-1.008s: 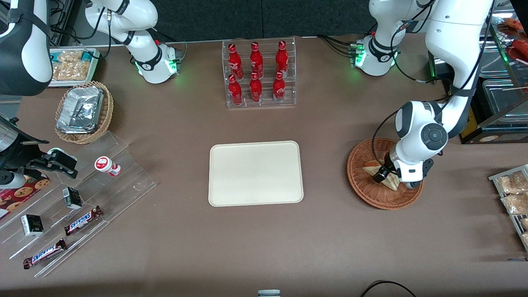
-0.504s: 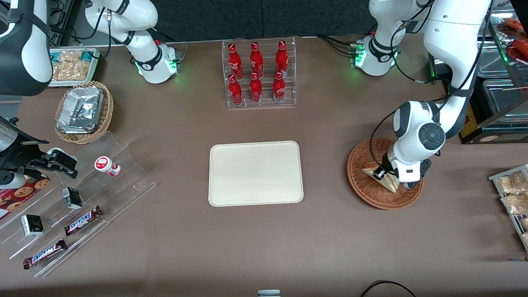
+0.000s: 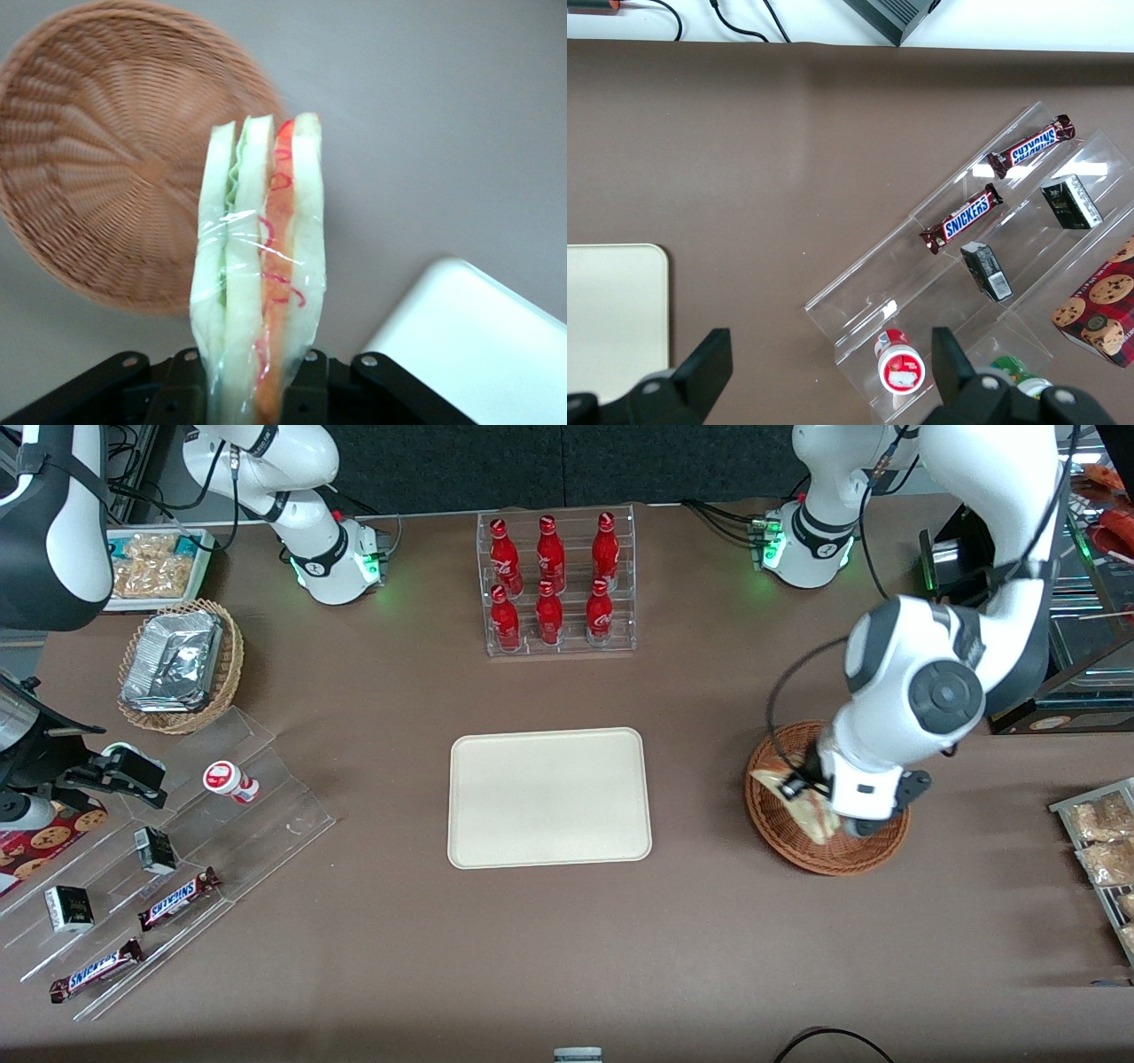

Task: Place sandwich from basket to tray
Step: 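Lift the sandwich and carry it over the cream tray, then lower the sandwich onto the tray and open the left gripper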

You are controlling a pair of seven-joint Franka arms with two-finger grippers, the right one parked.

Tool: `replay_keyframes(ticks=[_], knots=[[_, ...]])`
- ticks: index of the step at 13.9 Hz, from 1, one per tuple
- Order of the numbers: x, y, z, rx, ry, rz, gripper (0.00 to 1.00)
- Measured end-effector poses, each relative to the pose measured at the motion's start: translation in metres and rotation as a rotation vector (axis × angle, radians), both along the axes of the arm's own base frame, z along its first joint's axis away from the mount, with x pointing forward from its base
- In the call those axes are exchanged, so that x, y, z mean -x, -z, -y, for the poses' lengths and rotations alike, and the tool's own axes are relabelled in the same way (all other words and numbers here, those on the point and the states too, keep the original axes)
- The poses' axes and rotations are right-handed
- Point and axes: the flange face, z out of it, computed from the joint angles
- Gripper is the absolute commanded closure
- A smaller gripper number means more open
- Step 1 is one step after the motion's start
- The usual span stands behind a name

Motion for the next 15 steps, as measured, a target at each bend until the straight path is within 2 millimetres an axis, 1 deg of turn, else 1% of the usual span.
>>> replay_keyframes(ticks=[1, 2, 3, 5, 7, 8, 10, 12, 13, 15], knots=[[0.006, -0.018, 0.033, 0.019, 0.051, 0.023, 1.00], [0.013, -0.028, 0.064, 0.034, 0.100, 0.039, 1.00], [0.022, -0.031, 0.095, 0.046, 0.151, 0.046, 1.00], [0.038, -0.021, 0.154, 0.063, 0.249, 0.043, 1.00], [0.047, -0.002, 0.204, 0.051, 0.354, 0.052, 1.00], [0.049, 0.010, 0.226, 0.043, 0.390, 0.057, 1.00], [0.053, 0.038, 0.262, 0.045, 0.437, 0.050, 1.00], [0.057, 0.075, 0.289, 0.058, 0.464, 0.050, 1.00], [0.058, 0.093, 0.298, 0.065, 0.472, 0.051, 1.00], [0.059, 0.126, 0.309, 0.063, 0.481, 0.063, 1.00]])
